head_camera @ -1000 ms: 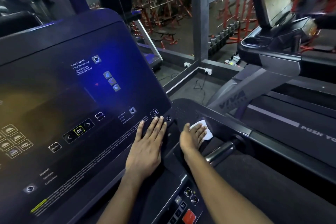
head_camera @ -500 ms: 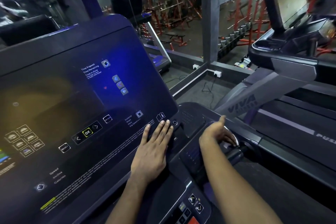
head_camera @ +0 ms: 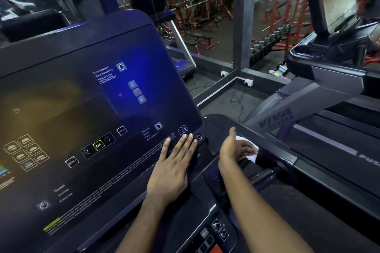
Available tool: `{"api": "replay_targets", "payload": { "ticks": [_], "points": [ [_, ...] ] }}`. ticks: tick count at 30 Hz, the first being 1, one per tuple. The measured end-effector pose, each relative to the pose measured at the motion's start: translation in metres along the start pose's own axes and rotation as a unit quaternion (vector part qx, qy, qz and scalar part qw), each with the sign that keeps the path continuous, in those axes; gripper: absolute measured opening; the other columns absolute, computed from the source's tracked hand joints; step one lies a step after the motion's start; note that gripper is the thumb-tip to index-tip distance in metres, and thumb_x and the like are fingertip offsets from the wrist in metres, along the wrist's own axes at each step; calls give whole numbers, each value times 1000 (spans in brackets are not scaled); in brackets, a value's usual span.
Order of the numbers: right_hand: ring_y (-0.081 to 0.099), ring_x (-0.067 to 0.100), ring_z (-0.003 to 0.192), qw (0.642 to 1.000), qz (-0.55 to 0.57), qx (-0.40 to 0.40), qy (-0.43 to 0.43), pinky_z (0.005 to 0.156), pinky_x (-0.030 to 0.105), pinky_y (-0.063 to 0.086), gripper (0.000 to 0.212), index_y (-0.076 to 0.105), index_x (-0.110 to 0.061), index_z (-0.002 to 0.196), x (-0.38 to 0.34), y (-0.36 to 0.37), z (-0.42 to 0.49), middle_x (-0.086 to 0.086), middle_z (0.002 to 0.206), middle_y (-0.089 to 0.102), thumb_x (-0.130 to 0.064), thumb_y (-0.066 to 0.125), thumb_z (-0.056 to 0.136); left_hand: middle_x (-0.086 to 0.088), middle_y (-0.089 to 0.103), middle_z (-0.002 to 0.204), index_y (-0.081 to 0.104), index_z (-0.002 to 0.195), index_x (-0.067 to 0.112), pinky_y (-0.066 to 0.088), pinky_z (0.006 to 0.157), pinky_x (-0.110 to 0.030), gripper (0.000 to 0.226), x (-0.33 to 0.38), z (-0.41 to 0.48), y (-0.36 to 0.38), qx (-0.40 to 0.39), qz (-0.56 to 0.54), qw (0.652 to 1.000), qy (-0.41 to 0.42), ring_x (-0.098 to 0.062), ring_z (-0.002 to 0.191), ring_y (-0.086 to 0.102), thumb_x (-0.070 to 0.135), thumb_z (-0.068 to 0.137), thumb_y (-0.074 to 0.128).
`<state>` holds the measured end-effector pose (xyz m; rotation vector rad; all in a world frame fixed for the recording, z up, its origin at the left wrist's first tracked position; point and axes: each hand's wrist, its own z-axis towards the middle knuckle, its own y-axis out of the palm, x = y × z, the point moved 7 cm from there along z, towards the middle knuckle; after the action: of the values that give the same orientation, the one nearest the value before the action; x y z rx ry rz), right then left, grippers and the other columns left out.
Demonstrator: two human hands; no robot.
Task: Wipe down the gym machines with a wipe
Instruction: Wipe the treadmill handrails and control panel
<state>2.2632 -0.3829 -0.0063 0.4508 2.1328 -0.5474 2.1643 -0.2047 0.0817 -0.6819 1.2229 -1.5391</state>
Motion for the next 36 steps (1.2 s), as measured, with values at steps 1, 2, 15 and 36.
{"api": "replay_targets", "payload": {
  "ticks": [1, 2, 15, 36],
  "points": [
    [-10, 36, 155, 997, -75, -32, -7, 124, 45, 0, 99, -5, 7, 156, 5, 2, -1, 29, 163, -16, -56, 46, 100, 4, 10, 170, 16, 162, 18, 3, 126, -50, 78, 0, 0, 1, -12, -4, 1000, -1, -12, 156, 0, 18, 93, 54],
    [-8, 35, 155, 989, -132, -53, -39, 124, 44, 0, 93, -4, 4, 157, 8, 4, 0, 28, 164, -14, -49, 48, 101, 3, 10, 170, 16, 162, 18, 3, 126, -50, 79, 0, 0, 4, -13, -3, 1000, 4, -12, 156, 0, 18, 93, 54],
    [-12, 33, 155, 914, -360, -132, -133, 124, 50, 1, 78, -11, -12, 160, 16, -3, -14, 16, 166, -21, -49, 30, 105, 2, 9, 170, 15, 162, 17, 2, 126, -50, 76, 0, -1, 7, -17, -3, 1000, 3, -13, 157, 1, 21, 95, 50],
    [-16, 42, 152, 912, -353, -204, -56, 120, 57, -6, 72, -14, -24, 160, 48, 19, -58, 16, 165, -24, -59, 15, 104, 1, 14, 169, 18, 162, 16, 0, 126, -49, 68, 1, -2, 5, 1, -20, 1000, 12, -13, 156, 4, 20, 97, 40]
  ]
}}
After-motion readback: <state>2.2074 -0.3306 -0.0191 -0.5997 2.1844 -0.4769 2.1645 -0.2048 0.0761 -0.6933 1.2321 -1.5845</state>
